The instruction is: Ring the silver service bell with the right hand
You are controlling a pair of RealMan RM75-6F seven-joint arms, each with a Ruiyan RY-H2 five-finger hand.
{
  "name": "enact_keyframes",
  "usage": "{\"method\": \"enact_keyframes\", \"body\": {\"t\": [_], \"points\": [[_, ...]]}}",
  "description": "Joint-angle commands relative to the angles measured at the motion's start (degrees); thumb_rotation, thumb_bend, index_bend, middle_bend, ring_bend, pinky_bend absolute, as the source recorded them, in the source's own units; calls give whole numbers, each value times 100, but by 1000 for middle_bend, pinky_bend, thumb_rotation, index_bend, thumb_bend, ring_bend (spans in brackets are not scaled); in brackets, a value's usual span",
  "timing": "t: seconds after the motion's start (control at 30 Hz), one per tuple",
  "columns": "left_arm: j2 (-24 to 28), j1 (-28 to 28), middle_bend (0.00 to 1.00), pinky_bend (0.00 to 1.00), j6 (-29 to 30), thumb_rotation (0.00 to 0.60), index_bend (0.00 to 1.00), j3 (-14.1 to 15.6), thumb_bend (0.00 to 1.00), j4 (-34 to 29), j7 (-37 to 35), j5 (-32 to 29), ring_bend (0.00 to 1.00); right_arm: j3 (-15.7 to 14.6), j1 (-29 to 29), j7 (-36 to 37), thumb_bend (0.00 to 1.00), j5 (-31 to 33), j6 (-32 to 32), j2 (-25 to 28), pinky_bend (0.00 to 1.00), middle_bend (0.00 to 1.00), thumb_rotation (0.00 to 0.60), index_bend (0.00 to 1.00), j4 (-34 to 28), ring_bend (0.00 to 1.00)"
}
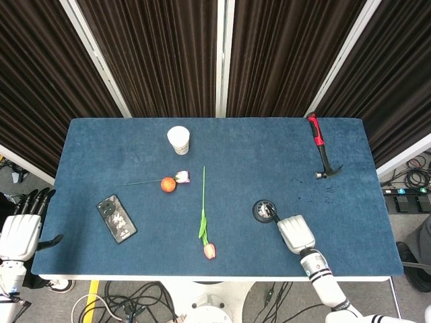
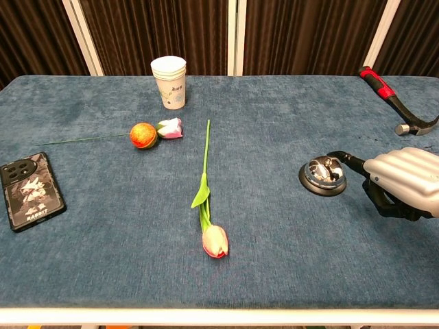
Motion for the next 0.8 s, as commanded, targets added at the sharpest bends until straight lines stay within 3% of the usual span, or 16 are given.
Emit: {"method": "enact_keyframes", "body": {"t": [0.03, 0.53, 0.8], "points": [[8, 4, 54, 147, 18, 600, 66, -2, 107, -13, 2, 15, 0, 2, -13, 88, 1000, -130, 111, 30, 626, 882, 600, 0, -54, 698], [16, 6, 53, 147, -4, 600, 66, 3, 107, -7, -6, 2, 0, -46, 23, -61, 1000, 104, -27, 3, 627, 882, 600, 0, 14, 698], [65, 19, 53, 147, 71, 600, 66, -1, 108, -100, 32, 67, 0, 183, -159, 483, 1000, -551, 824, 571, 626, 882, 600, 0, -576, 698]]}}
